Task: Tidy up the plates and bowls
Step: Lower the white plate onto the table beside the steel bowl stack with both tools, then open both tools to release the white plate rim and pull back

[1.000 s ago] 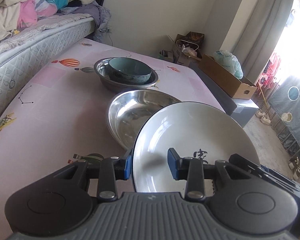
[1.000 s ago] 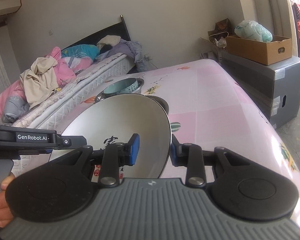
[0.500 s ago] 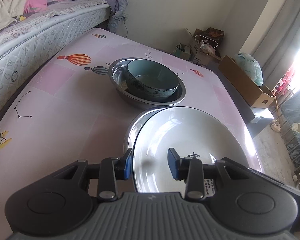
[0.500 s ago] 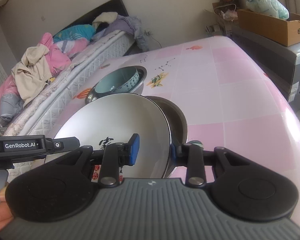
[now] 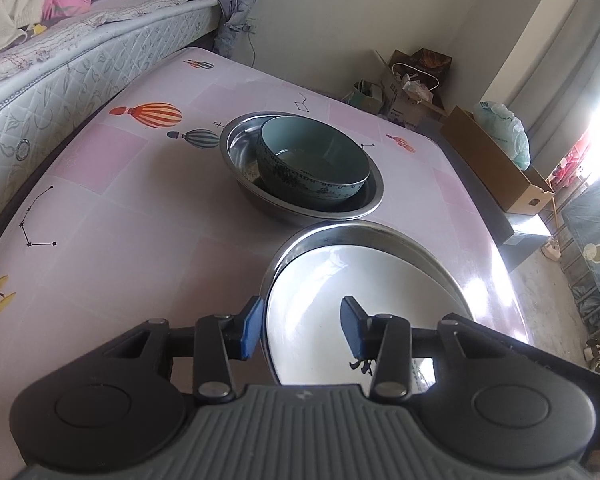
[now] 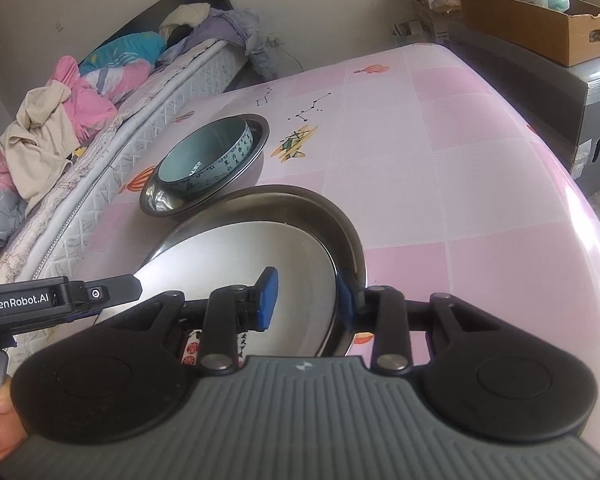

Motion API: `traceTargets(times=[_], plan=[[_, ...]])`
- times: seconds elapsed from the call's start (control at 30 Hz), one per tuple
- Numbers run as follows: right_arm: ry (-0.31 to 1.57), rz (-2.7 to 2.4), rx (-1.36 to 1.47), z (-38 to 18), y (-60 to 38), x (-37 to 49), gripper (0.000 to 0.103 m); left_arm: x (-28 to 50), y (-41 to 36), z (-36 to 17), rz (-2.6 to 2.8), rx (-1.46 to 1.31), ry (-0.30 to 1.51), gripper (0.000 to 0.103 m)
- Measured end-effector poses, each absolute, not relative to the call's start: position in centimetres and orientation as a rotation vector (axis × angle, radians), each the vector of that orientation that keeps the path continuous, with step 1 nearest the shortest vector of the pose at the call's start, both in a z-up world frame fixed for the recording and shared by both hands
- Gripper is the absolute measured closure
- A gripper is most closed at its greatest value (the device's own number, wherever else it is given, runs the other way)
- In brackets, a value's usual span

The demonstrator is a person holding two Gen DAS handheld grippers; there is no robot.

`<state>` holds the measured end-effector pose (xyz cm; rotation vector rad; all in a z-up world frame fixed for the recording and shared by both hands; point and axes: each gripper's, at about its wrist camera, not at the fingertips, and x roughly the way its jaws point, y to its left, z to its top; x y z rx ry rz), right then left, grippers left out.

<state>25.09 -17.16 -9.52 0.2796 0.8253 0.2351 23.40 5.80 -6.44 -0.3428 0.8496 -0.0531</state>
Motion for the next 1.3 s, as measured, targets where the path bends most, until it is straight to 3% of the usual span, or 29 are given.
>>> traceTargets(times=[0.23, 0.3, 0.4, 0.6, 0.67, 0.83, 1.0, 1.3], plan=[[0.797, 0.218, 0.303, -8.8, -17.5, 25.4, 0.068, 22.9, 5.6, -5.5, -0.042, -0.299, 0.814, 0.054], [0.791, 0.200, 0.287, -8.5, -17.6, 25.3, 0.058, 22.7, 5.6, -5.3, -0.035, -0.296, 0.813, 0.052], [0.769, 0.209, 0.294, -7.9, -18.0, 24.9, 0.058, 22.2, 5.7, -4.9, -0.017, -0.277, 0.809, 0.047], [0.737, 0.216, 0.311, -6.6, -19.0, 23.2, 0.050, 21.0, 5.6, -3.4, 0.035, -0.213, 0.813, 0.033], [0.733, 0.220, 0.312, -6.2, -19.2, 22.5, 0.049, 20.5, 5.6, -2.8, 0.050, -0.194, 0.810, 0.021], [0.726, 0.239, 0.313, -5.2, -19.4, 21.0, 0.038, 18.9, 5.6, -1.4, 0.081, -0.163, 0.794, 0.014], [0.712, 0.261, 0.293, -3.9, -19.2, 19.6, 0.026, 17.7, 5.8, -0.4, 0.103, -0.153, 0.785, 0.012], [0.673, 0.294, 0.267, -1.6, -18.9, 17.5, 0.020, 16.2, 5.9, 0.8, 0.122, -0.143, 0.769, 0.011]])
